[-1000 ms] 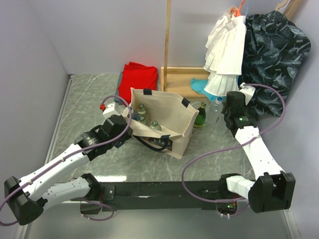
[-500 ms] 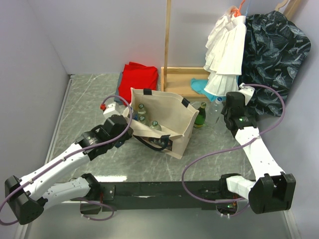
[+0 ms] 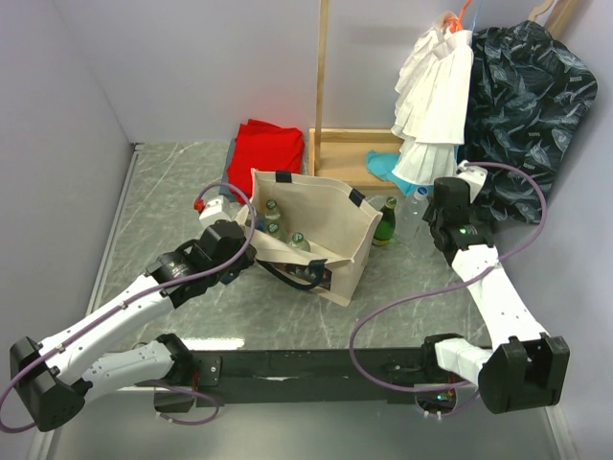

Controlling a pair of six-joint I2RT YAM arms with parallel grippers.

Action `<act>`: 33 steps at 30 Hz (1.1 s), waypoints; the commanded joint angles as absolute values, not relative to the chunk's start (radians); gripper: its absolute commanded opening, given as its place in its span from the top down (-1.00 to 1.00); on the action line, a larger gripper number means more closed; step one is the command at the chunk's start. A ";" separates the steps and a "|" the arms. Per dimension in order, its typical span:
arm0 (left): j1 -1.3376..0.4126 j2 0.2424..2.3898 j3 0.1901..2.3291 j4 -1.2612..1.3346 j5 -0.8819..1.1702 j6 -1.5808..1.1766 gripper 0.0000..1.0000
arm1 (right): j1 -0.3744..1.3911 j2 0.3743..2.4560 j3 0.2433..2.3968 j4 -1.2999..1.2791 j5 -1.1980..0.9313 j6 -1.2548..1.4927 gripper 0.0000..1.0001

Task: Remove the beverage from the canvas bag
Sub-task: Place the drink at the center of the board.

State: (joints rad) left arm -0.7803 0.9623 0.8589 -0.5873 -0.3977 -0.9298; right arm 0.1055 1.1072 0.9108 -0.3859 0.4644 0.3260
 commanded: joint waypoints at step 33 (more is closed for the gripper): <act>-0.782 0.959 0.887 -0.598 -0.373 -0.920 0.56 | 0.120 0.862 1.129 -0.476 0.313 0.318 -0.52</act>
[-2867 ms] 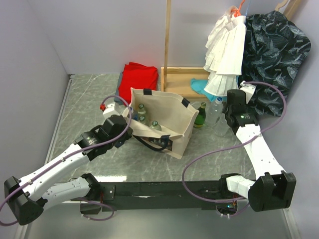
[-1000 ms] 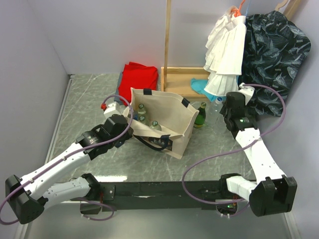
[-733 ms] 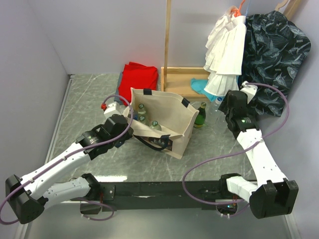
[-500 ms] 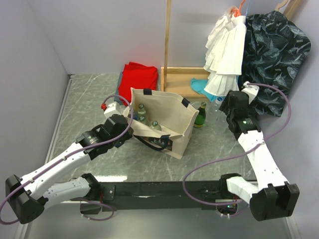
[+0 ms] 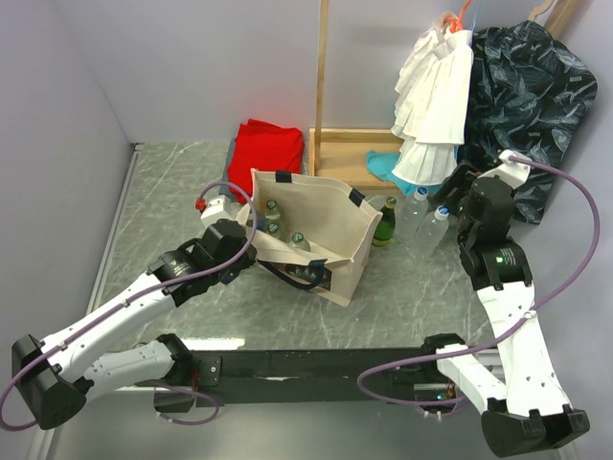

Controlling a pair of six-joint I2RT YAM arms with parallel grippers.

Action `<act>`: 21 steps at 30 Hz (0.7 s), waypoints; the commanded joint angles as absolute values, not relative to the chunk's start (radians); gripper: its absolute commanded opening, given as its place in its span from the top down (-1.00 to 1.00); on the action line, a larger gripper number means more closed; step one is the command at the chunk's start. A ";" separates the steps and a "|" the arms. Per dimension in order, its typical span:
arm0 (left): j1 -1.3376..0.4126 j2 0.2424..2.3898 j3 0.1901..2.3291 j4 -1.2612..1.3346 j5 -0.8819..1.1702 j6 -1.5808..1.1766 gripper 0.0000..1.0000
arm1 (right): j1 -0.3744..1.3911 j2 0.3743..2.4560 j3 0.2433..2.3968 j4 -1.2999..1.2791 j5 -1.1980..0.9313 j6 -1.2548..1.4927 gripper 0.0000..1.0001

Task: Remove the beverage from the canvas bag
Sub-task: Place the drink at the center of the board.

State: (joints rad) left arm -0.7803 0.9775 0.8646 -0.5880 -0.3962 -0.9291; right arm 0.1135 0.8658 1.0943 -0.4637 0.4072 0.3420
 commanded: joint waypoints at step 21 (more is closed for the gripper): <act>-0.782 0.946 0.864 -0.589 -0.377 -0.936 0.67 | 0.227 0.893 1.241 -0.471 -0.235 0.146 -0.60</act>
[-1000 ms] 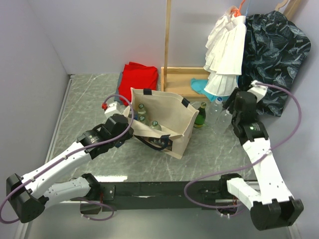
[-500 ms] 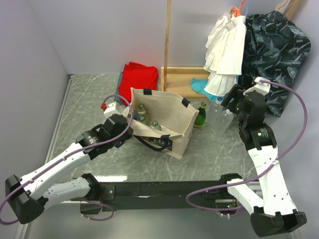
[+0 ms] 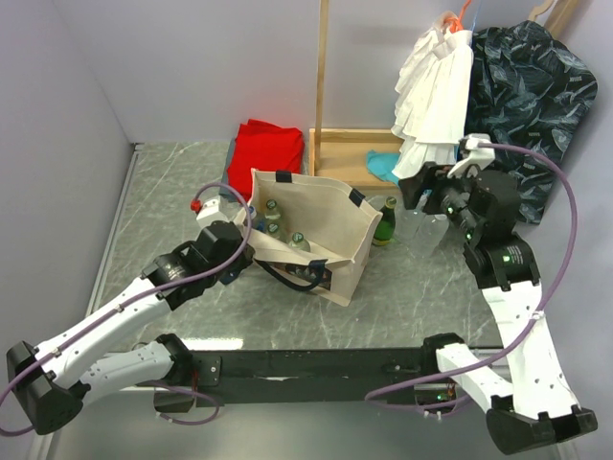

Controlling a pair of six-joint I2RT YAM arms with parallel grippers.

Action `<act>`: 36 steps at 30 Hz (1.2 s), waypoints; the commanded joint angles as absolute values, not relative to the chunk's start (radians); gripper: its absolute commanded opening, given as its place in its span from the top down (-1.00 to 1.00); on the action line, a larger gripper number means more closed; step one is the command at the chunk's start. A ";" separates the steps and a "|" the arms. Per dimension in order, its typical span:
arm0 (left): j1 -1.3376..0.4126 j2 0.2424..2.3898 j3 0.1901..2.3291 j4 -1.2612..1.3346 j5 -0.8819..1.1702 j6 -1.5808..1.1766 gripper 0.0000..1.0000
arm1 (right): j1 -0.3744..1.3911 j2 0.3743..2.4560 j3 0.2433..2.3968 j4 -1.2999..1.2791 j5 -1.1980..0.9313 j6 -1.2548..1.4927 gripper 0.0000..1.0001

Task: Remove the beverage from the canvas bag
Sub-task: Place the drink at the center of the board, then take out the drink from the canvas bag.

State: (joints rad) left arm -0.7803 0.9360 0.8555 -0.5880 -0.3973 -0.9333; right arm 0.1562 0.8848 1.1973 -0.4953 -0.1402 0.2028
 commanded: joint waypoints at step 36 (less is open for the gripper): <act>-0.785 0.810 0.845 -0.732 -0.322 -0.991 0.71 | 0.880 1.333 1.364 -0.543 0.058 0.136 -0.47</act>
State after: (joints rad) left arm -0.7795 0.8104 0.8562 -0.6861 -0.3767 -0.9894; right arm 0.8482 1.3338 1.3632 -0.5591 0.0357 0.1150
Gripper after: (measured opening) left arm 0.157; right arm 0.740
